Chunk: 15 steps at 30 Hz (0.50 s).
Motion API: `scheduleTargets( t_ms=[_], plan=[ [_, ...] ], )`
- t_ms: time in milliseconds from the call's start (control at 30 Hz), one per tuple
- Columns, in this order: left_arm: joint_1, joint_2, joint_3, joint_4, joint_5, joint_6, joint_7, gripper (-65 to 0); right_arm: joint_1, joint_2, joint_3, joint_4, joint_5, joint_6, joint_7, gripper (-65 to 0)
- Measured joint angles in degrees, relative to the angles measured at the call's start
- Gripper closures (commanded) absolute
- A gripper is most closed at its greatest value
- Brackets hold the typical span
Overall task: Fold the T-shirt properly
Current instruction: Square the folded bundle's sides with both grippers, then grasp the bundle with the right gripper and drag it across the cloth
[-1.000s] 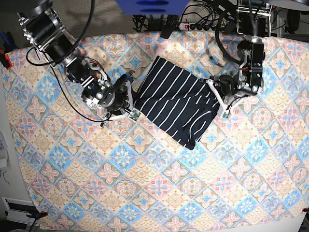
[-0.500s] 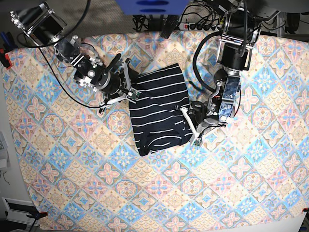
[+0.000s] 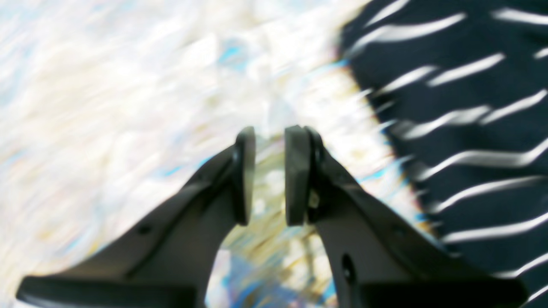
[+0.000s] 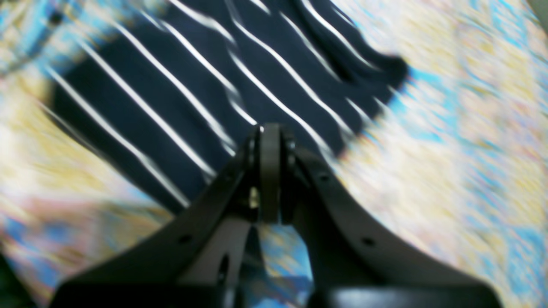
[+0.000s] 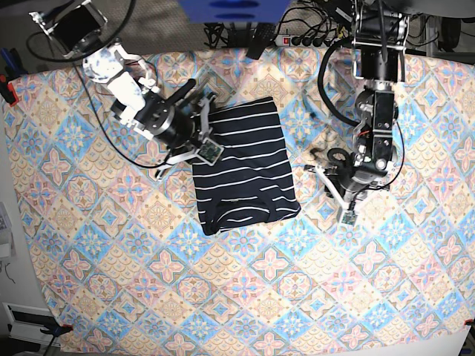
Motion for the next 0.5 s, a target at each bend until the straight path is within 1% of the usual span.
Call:
scheduleTargets(
  t_ms=[167, 233, 333, 367, 433, 500],
  plan=[
    [9.5, 0.2, -6.5, 10.5, -0.5, -0.7, 0.6, -11.8, 3.0, -6.9, -4.2, -2.0, 0.2, -0.3, 0.4, 0.0],
    [14.1, 0.3, -8.6, 14.1, -0.5, -0.7, 1.2, -11.8, 4.7, -9.6, -5.4, -5.2, 0.0, -0.6, 1.0, 0.0],
    [18.9, 0.4, -10.8, 18.8, -0.5, -0.7, 0.9, -11.8, 5.1, -13.0, -6.6, -10.6, -0.2, -0.9, 0.1, 0.0],
    [20.1, 0.8, -11.3, 19.9, -0.5, -0.7, 0.7, -11.8, 5.2, -14.0, -7.0, -12.3, -0.3, -0.7, 0.0, 0.0],
    [22.7, 2.9, -13.7, 21.9, -1.2, -0.6, 0.8, -11.8, 5.4, -16.1, -7.5, -15.7, 0.2, 0.1, -0.1, 0.0],
    [24.9, 4.4, -15.2, 23.1, -3.0, -0.7, 0.9, -11.8, 6.4, -17.5, -7.5, -18.9, 0.2, -0.3, 1.1, 0.0]
  ],
)
